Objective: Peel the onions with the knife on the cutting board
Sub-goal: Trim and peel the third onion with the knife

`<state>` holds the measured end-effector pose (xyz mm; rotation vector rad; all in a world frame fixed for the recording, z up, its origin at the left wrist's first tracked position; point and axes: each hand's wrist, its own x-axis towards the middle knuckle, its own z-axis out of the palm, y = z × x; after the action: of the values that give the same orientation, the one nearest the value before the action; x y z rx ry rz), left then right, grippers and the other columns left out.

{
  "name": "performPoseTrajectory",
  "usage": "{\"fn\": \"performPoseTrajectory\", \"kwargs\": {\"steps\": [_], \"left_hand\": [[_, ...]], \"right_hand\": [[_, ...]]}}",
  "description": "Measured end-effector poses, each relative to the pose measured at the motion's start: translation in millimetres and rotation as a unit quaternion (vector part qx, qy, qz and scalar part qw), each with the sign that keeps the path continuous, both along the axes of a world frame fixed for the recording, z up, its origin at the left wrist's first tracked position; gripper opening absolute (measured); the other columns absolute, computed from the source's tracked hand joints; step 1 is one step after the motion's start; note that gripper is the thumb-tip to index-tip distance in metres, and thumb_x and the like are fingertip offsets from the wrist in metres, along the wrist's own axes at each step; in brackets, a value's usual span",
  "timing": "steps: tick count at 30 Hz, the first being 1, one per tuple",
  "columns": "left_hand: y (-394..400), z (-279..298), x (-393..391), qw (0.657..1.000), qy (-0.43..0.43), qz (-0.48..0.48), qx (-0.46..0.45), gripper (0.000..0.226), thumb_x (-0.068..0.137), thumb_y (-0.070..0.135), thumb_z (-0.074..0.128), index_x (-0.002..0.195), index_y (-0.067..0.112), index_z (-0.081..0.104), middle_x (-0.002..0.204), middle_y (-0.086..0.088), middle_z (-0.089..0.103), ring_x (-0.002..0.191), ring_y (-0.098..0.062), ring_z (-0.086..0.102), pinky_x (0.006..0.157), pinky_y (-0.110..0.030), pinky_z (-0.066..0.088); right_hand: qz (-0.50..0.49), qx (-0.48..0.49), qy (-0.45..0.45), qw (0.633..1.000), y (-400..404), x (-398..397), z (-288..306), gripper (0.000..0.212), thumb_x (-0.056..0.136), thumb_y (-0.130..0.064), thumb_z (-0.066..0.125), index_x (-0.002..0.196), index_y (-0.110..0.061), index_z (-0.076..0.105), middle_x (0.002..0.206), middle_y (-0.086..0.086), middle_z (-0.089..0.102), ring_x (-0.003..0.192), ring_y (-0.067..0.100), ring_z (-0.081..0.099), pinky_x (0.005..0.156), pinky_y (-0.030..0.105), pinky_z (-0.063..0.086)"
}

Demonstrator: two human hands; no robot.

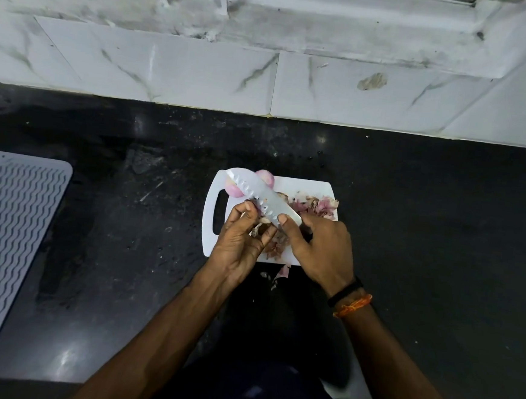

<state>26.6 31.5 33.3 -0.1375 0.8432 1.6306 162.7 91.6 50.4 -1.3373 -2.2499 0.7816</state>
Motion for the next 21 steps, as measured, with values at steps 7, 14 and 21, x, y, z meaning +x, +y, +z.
{"fn": "performPoseTrajectory", "kwargs": {"steps": [7, 14, 21], "left_hand": [[3, 0, 0, 0.999, -0.040, 0.008, 0.033, 0.045, 0.064, 0.025, 0.089, 0.102, 0.009, 0.071, 0.131, -0.020, 0.062, 0.119, -0.029, 0.063, 0.083, -0.038, 0.060], [2, 2, 1, 0.999, -0.029, 0.008, 0.011, 0.039, 0.064, 0.028, 0.083, 0.098, 0.013, 0.070, 0.123, -0.015, 0.065, 0.110, -0.025, 0.067, 0.082, -0.036, 0.061], [1, -2, 1, 1.000, -0.011, 0.006, -0.020, 0.034, 0.073, 0.031, 0.073, 0.101, 0.013, 0.068, 0.122, -0.015, 0.065, 0.106, -0.024, 0.067, 0.083, -0.034, 0.060]], "right_hand": [[-0.063, -0.033, 0.046, 0.996, 11, -2, 4, 0.052, 0.094, -0.055, 0.054, 0.057, -0.019, 0.052, 0.050, -0.006, 0.052, 0.048, 0.009, 0.052, 0.049, 0.032, 0.043], [-0.039, -0.004, 0.014, 0.999, 8, -2, 2, 0.049, 0.094, -0.055, 0.055, 0.059, -0.021, 0.055, 0.048, -0.011, 0.048, 0.048, 0.005, 0.049, 0.051, 0.022, 0.031], [-0.012, -0.004, 0.007, 1.000, 0, -3, 2, 0.048, 0.094, -0.059, 0.050, 0.079, -0.019, 0.071, 0.051, -0.019, 0.047, 0.049, -0.002, 0.049, 0.050, 0.013, 0.026]]}}
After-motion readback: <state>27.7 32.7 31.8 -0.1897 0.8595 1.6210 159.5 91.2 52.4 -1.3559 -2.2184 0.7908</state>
